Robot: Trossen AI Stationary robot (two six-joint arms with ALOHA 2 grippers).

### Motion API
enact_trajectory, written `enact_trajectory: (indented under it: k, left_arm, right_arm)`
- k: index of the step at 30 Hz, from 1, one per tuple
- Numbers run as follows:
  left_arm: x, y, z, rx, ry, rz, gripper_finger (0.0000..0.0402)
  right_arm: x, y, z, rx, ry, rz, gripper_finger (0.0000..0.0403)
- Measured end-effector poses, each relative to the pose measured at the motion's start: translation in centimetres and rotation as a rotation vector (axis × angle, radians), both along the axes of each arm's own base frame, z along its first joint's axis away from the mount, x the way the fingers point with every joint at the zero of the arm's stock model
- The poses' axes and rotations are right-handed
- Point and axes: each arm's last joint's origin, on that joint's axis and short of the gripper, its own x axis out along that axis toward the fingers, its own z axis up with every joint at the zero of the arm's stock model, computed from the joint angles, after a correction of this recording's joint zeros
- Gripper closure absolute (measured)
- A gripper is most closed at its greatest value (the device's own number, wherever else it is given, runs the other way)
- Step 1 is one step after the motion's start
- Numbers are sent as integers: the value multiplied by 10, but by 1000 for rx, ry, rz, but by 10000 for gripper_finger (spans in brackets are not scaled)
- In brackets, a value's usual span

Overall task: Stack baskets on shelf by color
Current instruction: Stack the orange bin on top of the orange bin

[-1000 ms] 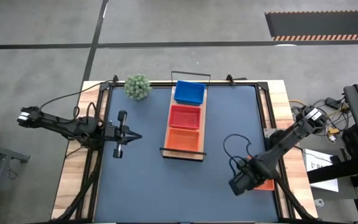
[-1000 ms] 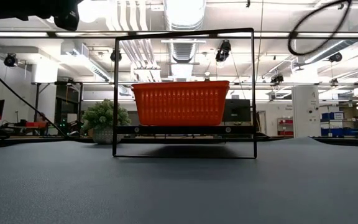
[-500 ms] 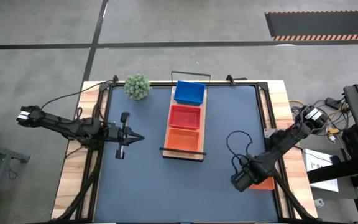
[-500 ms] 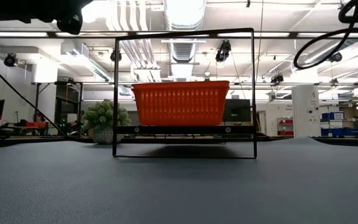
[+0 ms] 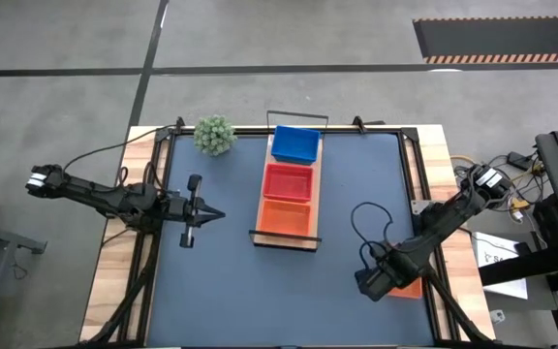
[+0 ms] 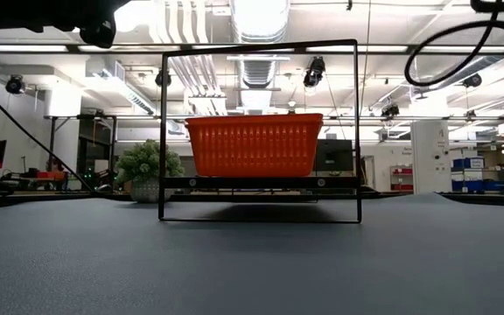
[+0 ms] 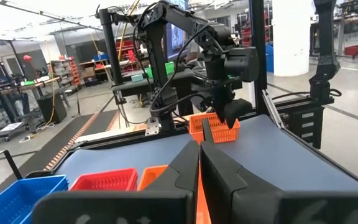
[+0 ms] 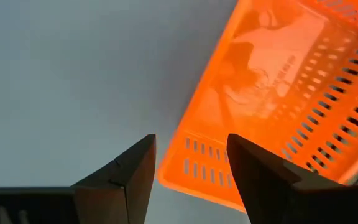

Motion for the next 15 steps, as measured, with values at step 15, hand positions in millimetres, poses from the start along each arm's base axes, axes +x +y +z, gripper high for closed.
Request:
enact_trajectory:
  k: [15]
  left_arm:
    - [0, 0, 1, -3, -4, 0, 402]
  right_arm:
    - [10, 7, -28, -61, 31, 10, 236]
